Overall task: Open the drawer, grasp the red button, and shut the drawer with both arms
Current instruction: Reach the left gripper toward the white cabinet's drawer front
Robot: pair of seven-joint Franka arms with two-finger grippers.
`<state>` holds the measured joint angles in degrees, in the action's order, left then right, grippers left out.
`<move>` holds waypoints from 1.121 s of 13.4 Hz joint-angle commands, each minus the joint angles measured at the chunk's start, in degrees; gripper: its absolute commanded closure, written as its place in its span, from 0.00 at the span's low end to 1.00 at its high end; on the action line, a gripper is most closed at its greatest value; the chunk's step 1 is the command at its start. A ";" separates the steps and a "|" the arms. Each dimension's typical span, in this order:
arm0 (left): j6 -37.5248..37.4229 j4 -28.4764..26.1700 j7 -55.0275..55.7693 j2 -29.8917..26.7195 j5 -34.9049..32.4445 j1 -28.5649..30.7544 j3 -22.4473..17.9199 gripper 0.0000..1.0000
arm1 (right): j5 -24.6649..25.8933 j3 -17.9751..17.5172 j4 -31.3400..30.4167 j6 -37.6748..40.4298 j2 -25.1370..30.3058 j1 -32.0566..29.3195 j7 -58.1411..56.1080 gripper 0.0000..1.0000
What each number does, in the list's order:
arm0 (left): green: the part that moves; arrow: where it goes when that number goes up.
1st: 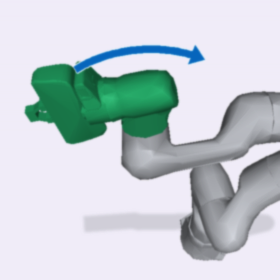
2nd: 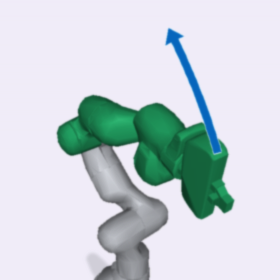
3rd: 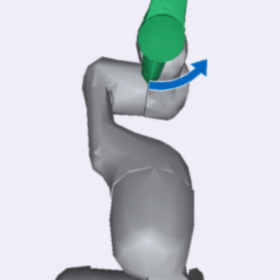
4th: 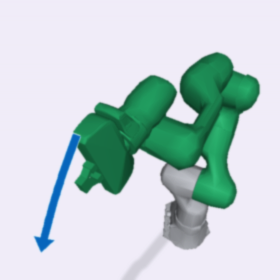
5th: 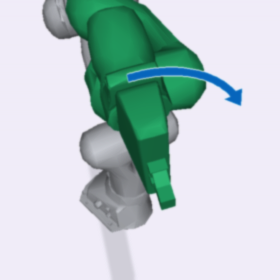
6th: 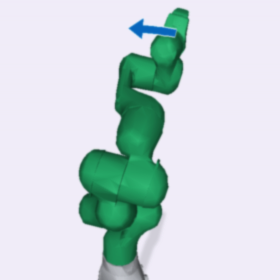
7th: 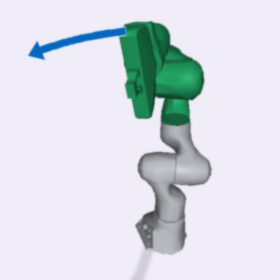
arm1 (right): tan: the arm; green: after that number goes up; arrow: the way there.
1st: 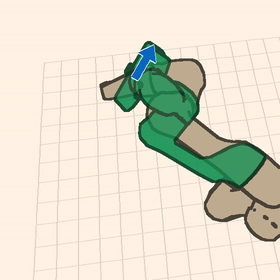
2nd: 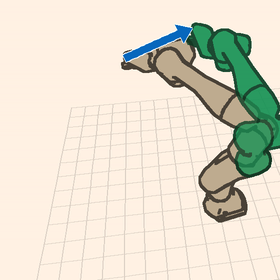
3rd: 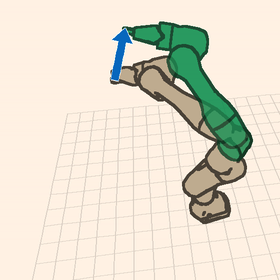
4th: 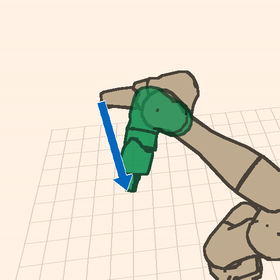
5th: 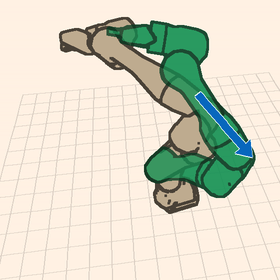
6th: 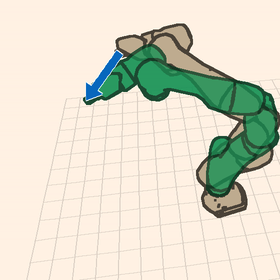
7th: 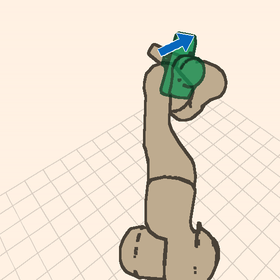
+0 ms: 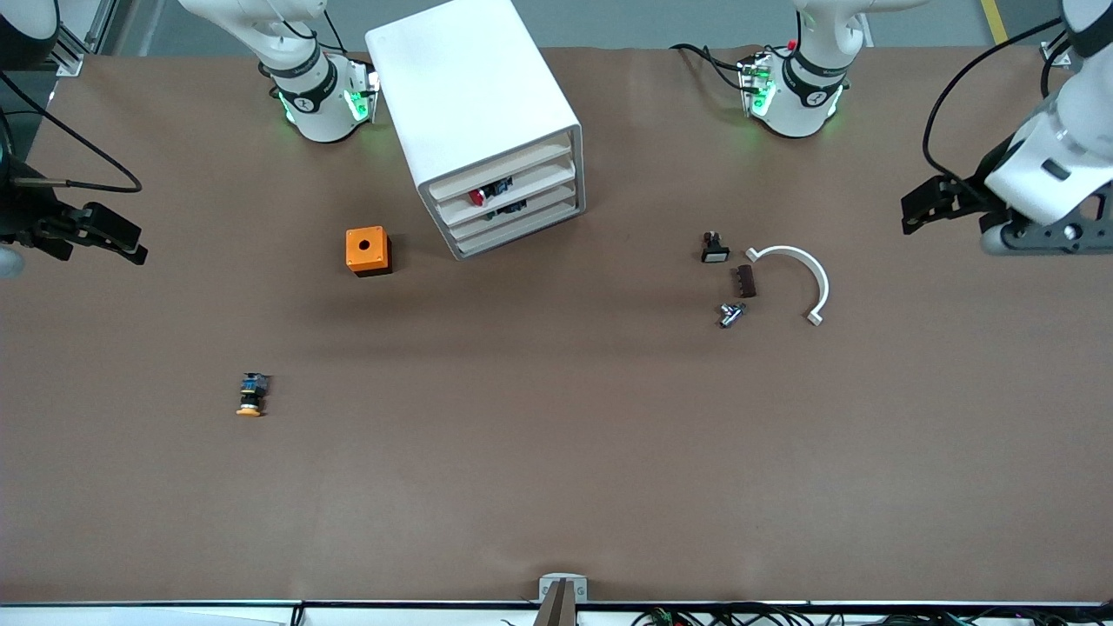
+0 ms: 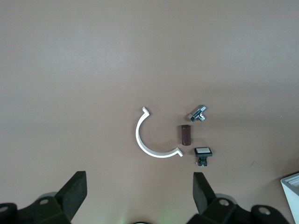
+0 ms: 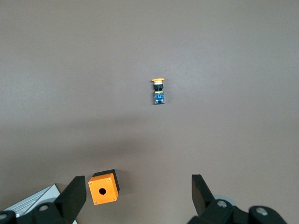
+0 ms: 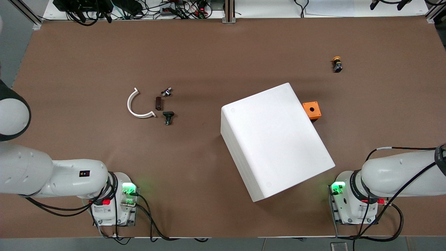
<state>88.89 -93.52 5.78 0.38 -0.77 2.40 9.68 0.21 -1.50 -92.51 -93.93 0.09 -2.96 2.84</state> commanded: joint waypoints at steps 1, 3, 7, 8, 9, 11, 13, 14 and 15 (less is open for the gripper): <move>-0.21 1.32 2.63 4.00 0.85 -0.38 0.25 0.00 | 0.23 -0.35 -0.04 0.33 0.43 -0.56 -0.21 0.00; -0.21 2.81 13.05 6.72 0.77 -1.60 1.47 0.00 | 0.23 -0.35 0.04 -0.02 0.35 -0.56 -0.21 0.00; -0.21 6.85 19.00 13.40 0.68 -5.38 1.66 0.00 | 0.23 -0.35 -0.04 0.32 0.43 -0.55 -0.12 0.00; -0.21 6.95 19.09 14.89 0.68 -5.74 1.66 0.00 | 0.14 -0.35 -0.04 0.41 0.43 -0.56 -0.21 0.00; -0.12 7.12 19.18 16.22 0.77 -6.00 1.66 0.00 | 0.14 -0.35 -0.04 0.41 0.43 -0.56 -0.21 0.00; -0.04 8.35 21.62 18.77 0.77 -7.50 1.66 0.00 | 0.14 -0.35 0.04 0.15 0.43 -0.56 -0.12 0.00; -0.12 9.84 28.89 21.05 0.85 -9.68 1.66 0.00 | 0.05 -0.35 0.04 0.15 0.35 -0.56 -0.12 0.00; -0.04 10.55 32.50 22.45 0.77 -11.17 1.66 0.00 | 0.05 -0.35 0.04 0.06 0.34 -0.73 -0.21 0.00; -0.12 11.25 35.93 23.77 0.77 -12.84 1.66 0.00 | 0.05 -0.35 0.04 0.32 0.34 -0.90 -0.12 0.00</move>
<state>89.49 -85.46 36.13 21.36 -0.53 -7.77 11.39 0.21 -1.50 -92.53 -93.92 0.09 -3.04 2.84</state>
